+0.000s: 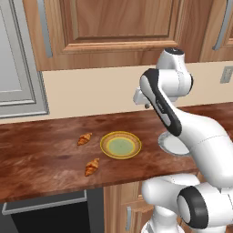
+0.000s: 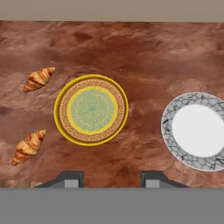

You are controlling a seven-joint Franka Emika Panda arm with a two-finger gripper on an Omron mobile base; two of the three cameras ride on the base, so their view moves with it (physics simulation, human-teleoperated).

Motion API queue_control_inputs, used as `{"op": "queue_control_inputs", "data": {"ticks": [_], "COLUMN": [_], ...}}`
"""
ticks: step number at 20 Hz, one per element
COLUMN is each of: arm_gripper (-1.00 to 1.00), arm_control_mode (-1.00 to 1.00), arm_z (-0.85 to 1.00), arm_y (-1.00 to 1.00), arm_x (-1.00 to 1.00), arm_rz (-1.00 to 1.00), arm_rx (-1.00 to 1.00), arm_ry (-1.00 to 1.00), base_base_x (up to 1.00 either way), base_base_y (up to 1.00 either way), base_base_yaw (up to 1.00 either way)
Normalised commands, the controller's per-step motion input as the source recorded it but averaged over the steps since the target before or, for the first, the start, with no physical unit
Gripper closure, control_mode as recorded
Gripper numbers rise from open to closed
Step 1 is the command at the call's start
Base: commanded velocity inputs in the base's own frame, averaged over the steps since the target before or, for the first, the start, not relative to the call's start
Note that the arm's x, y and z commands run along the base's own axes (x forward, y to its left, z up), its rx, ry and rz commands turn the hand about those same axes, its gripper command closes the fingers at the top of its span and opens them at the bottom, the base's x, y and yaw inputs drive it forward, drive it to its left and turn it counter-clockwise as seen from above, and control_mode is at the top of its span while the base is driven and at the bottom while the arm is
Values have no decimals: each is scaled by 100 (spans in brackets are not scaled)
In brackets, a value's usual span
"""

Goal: Place the pastries on the plates.

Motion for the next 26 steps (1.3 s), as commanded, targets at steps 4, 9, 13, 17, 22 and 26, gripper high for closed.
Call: {"op": "queue_control_inputs", "data": {"ticks": [4,9,13,17,22,26], "arm_gripper": [-100,-100,-100,-100,-100,-100], "arm_control_mode": [-100,-100,-100,-100,-100,-100], "arm_z": [-20,-28,-37,-46,-23,-27], "arm_y": [7,39,50,65,53,49], "arm_x": [-4,-2,0,3,28,27], "arm_rz": [0,-4,-9,-12,-17,-15], "arm_rx": [0,0,0,0,1,1], "arm_ry": [0,-10,-3,-3,0,1], "base_base_x": [0,0,0,0,0,0], "base_base_y": [0,0,0,0,0,0], "base_base_yaw": [0,0,0,0,0,0]}}
